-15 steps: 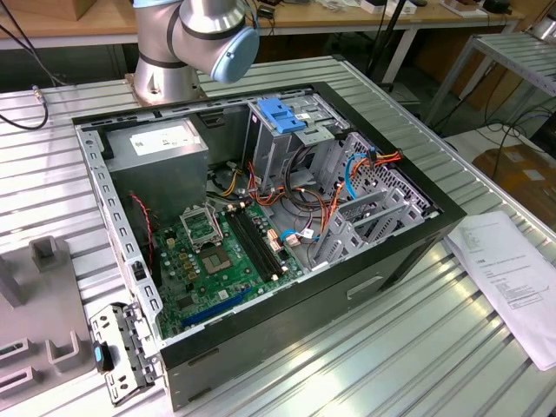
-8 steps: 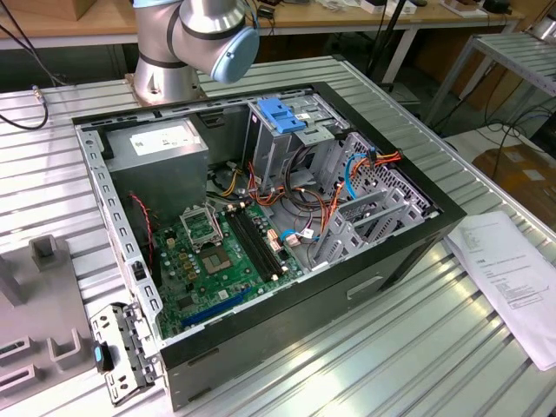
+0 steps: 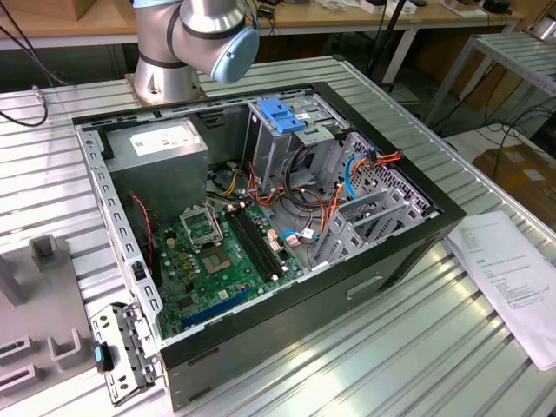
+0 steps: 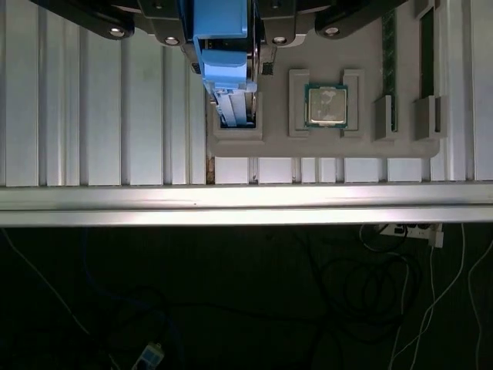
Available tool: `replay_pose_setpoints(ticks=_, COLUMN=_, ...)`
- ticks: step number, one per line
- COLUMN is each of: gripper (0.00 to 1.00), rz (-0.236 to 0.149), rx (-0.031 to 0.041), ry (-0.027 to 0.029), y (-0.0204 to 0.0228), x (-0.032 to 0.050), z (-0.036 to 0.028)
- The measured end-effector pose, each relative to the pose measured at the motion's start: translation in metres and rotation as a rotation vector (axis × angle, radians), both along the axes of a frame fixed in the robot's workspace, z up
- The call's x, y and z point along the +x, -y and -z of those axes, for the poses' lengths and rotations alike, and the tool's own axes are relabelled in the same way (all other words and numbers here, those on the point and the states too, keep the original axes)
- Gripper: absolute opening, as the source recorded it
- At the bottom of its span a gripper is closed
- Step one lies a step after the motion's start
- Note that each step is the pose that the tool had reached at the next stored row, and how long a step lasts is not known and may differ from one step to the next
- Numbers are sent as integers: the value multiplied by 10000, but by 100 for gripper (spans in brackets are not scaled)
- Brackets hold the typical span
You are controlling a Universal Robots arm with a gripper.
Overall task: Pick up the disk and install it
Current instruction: 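Pick up the disk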
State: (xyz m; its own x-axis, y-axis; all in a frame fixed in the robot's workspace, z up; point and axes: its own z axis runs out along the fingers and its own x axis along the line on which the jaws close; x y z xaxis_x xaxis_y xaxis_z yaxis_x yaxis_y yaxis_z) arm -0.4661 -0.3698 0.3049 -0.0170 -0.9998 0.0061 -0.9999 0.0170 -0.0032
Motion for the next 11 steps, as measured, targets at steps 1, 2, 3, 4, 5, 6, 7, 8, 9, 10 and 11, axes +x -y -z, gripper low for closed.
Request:
replay_pose_setpoints(ticks=1, gripper=37, rz=0, rx=1, ry=2, y=0, x=0, z=-15)
replay_pose_setpoints(ticks=2, gripper=37, rz=0, rx=1, ry=1, y=0, x=0, z=-33)
replay_pose_setpoints(ticks=3, gripper=37, rz=0, rx=1, ry=1, y=0, x=0, z=-49)
replay_pose_setpoints(ticks=4, gripper=37, rz=0, rx=0, ry=1, y=0, x=0, z=-68)
replay_pose_setpoints(ticks=5, gripper=37, rz=0, rx=0, ry=1, y=0, x=0, z=-86)
replay_pose_setpoints(ticks=6, gripper=37, rz=0, rx=0, ry=0, y=0, x=0, z=-116)
replay_pose_setpoints(ticks=7, gripper=37, rz=0, rx=0, ry=0, y=0, x=0, z=-136)
replay_pose_setpoints(ticks=8, gripper=37, rz=0, rx=1, ry=2, y=0, x=0, z=-164)
replay_pose_setpoints(ticks=9, gripper=37, rz=0, rx=0, ry=0, y=0, x=0, z=-188)
replay_pose_setpoints(ticks=10, gripper=37, rz=0, rx=0, ry=1, y=0, x=0, z=-232)
replay_pose_setpoints(ticks=11, gripper=37, rz=0, rx=0, ry=1, y=0, x=0, z=-264)
